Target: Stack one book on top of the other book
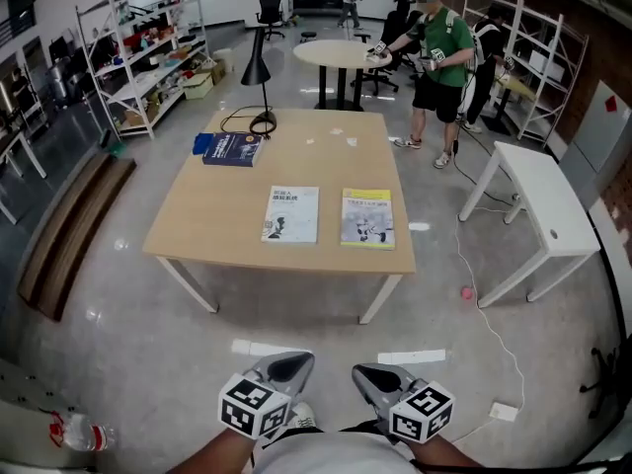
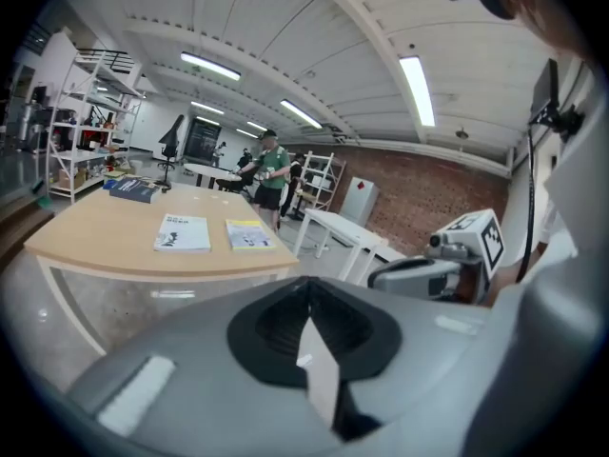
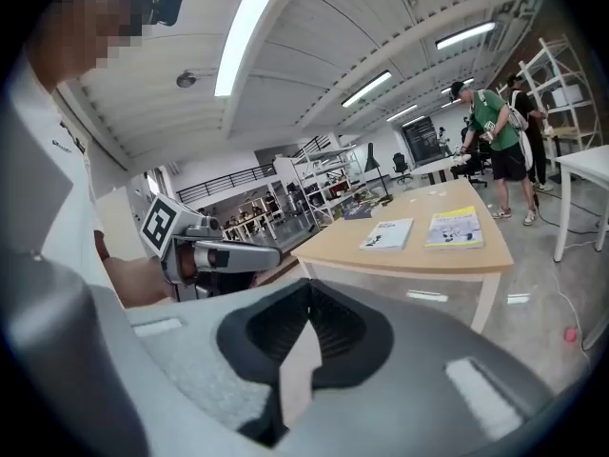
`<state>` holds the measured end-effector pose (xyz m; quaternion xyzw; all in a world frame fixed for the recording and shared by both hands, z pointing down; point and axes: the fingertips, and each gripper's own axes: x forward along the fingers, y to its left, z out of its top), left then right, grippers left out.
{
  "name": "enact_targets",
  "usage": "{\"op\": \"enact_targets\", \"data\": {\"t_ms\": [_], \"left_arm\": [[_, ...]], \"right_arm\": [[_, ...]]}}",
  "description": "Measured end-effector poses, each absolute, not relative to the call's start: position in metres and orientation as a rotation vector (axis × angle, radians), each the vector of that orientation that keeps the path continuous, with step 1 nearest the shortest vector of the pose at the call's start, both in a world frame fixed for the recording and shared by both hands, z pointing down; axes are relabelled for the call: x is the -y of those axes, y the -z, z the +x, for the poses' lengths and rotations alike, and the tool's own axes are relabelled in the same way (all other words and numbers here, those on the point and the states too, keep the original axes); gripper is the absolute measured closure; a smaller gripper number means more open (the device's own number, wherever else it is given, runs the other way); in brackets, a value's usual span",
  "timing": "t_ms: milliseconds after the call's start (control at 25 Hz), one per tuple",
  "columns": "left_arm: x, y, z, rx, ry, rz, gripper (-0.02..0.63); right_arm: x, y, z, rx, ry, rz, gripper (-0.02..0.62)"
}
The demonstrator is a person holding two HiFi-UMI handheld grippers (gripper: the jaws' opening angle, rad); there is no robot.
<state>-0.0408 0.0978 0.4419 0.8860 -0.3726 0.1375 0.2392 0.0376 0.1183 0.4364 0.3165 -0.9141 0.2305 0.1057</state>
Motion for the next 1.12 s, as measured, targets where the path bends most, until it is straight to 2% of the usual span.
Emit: {"op": "enact_targets", "data": {"t_ms": [200, 520, 840, 1120], "left_arm": [[-0.066, -0.451, -0.071, 1.001, -0.367, 2.375, 0.600], [0.001, -0.466, -0.086, 0.990, -0.377, 2.351, 0.600], [0.086, -0.469, -0.053, 1.031, -0.412, 2.334, 0.600], [0.189, -0.483, -0.014, 1.109, -0.407, 2.239, 0.600]], "right_arm": [[-0.095, -0.431, 0.010, 2.632, -0.598, 0.895, 0.595], [-0.023, -0.447, 0.025, 2.573, -0.679, 1.020, 0.595], [0.080, -0.451, 0.059, 2.601, -0.681, 1.006, 0.595], [0.184, -0.471, 0.118, 2.574, -0.679, 0.959, 0.595]]}}
